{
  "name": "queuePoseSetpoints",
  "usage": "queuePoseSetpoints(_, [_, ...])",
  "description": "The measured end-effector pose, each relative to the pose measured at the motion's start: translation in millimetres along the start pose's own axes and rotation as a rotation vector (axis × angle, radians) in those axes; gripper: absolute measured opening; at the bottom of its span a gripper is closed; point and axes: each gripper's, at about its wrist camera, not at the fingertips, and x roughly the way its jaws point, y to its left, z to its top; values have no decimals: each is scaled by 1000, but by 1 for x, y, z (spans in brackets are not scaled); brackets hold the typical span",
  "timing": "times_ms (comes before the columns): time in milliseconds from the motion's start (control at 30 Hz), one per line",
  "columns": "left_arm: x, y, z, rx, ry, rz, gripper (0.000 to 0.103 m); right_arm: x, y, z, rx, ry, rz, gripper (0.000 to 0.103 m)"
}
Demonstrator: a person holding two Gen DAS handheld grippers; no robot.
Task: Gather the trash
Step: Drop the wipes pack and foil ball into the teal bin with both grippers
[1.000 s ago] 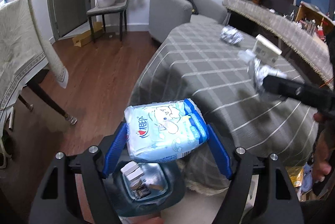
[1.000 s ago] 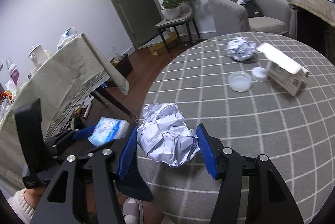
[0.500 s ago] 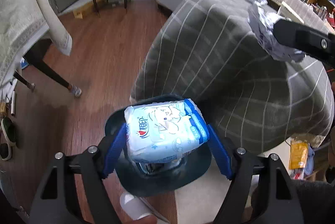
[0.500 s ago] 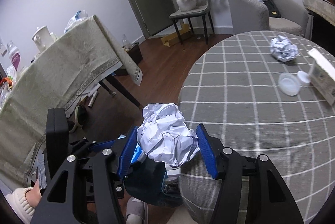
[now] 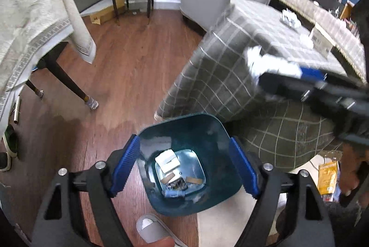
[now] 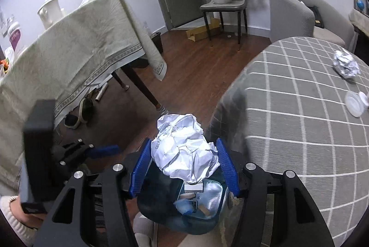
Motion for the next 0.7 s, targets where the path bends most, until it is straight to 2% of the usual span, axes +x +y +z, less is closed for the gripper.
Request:
queuePoseSetpoints(333, [-35,24,8,-46,-134,4,64,41,13,-11,-27,91,-19,58])
queuePoseSetpoints(700, [-78,23,20,-44,-283,-43,50,106,24,-47,-61,274,-56,58])
